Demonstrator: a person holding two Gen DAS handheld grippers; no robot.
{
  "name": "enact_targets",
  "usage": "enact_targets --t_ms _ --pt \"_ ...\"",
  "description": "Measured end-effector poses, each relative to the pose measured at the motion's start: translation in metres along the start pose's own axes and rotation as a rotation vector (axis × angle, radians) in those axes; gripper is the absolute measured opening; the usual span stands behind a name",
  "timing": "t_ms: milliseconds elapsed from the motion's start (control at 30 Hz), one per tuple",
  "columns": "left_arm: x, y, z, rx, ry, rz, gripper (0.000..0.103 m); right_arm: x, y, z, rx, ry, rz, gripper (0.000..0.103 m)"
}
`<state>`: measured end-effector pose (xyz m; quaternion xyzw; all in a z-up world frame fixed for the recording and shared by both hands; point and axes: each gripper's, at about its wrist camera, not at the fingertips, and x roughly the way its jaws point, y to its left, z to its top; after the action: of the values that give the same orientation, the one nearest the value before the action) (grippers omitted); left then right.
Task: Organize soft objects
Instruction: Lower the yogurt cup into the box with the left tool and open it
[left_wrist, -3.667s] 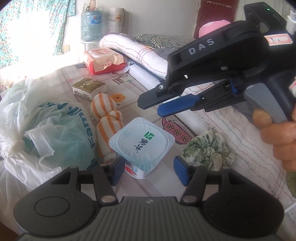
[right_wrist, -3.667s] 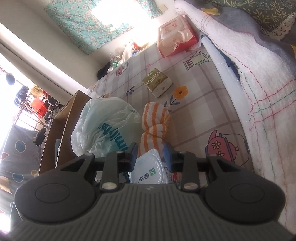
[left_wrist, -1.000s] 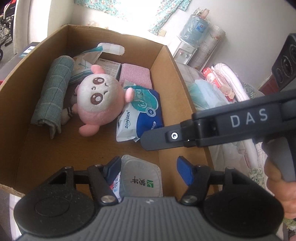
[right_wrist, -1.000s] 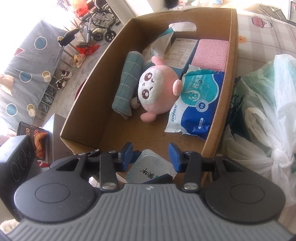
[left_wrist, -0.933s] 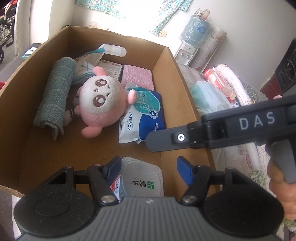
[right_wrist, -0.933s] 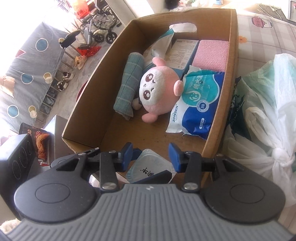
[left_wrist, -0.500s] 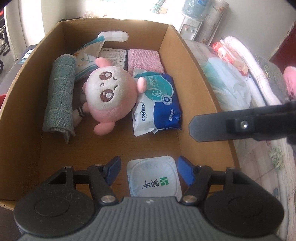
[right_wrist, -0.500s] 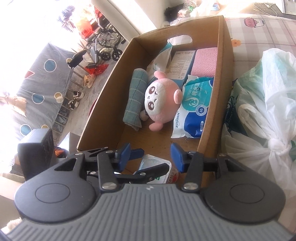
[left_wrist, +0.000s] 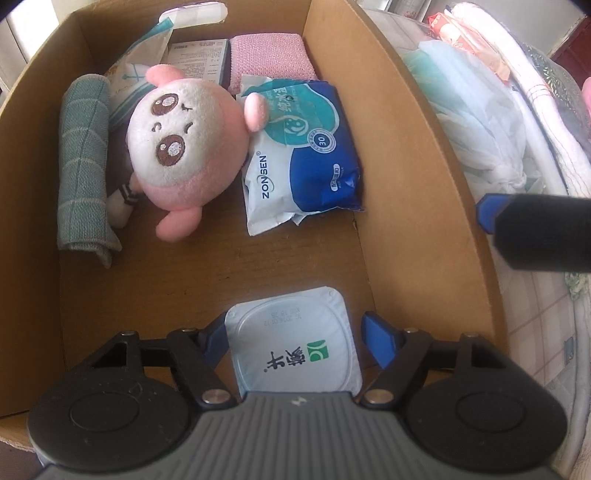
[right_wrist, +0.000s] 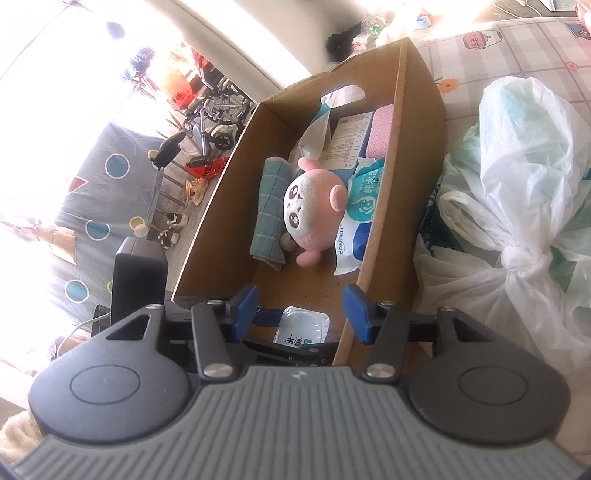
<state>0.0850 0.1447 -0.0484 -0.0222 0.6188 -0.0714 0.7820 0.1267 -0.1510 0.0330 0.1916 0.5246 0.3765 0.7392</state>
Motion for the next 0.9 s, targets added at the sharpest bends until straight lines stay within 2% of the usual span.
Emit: enact_targets --t_ms 67,200,533,667,833,900 --pt "0.000 0.000 -0.001 -0.001 -0.023 0.014 0.066 -0.006 -0.005 -0.002 0.004 -0.021 -0.009 0.052" --pt "-0.004 0.000 -0.002 -0.018 -0.060 0.026 0.065 -0.018 -0.011 -0.008 0.006 -0.059 0.002 0.052" --pt "-0.007 -0.001 0.019 -0.076 -0.094 -0.063 0.062 -0.027 -0.026 -0.014 0.038 -0.086 0.003 0.053" --pt "-0.015 0.001 0.018 -0.107 -0.125 -0.069 0.072 -0.030 -0.031 -0.018 0.052 -0.091 0.003 0.054" --pt "-0.033 0.001 0.014 -0.115 -0.178 -0.041 0.074 -0.040 -0.038 -0.024 0.064 -0.118 0.002 0.054" --pt "-0.045 -0.001 0.010 -0.116 -0.223 -0.017 0.074 -0.048 -0.040 -0.027 0.066 -0.138 -0.001 0.054"
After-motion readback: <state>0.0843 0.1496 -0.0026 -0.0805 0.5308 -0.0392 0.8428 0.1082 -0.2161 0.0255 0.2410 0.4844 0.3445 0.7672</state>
